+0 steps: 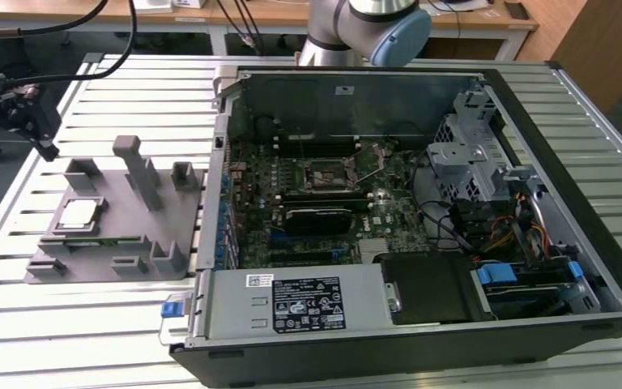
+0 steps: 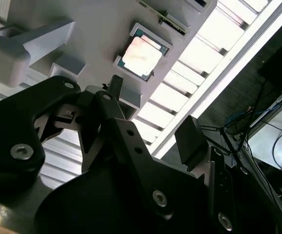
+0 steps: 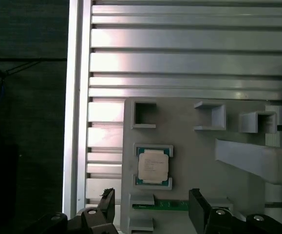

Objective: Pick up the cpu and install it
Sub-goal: 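Pick up the cpu and move it towards the insertion slot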

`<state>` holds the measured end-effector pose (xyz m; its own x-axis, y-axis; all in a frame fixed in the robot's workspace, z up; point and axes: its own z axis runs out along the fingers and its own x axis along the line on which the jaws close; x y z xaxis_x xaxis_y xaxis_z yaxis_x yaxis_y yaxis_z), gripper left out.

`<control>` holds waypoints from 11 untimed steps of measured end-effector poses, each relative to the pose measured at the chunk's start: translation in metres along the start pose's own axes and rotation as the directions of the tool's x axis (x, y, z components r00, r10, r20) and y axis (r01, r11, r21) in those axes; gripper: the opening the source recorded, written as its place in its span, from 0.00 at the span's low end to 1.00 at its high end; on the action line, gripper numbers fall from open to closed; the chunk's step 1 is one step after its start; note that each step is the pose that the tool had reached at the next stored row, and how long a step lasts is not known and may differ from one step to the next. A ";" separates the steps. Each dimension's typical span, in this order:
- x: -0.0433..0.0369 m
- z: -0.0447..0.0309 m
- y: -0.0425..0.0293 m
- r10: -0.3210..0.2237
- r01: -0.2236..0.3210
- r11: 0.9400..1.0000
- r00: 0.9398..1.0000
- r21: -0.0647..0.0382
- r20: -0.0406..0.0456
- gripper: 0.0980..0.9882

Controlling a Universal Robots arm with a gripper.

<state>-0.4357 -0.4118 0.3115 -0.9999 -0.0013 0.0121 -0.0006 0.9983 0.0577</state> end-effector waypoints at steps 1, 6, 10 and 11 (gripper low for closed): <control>0.0000 0.0007 0.0000 0.000 0.000 1.000 1.000 0.000 0.000 0.68; -0.0001 0.0043 -0.0003 -0.001 0.001 1.000 1.000 0.000 0.000 0.68; -0.0001 0.0076 -0.0005 -0.001 0.001 1.000 1.000 0.000 0.000 0.68; -0.0001 0.0084 -0.0005 -0.001 0.001 1.000 1.000 0.000 0.000 0.68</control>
<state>-0.4356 -0.4119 0.3030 -0.9999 -0.0027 0.0122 -0.0019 0.9983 0.0579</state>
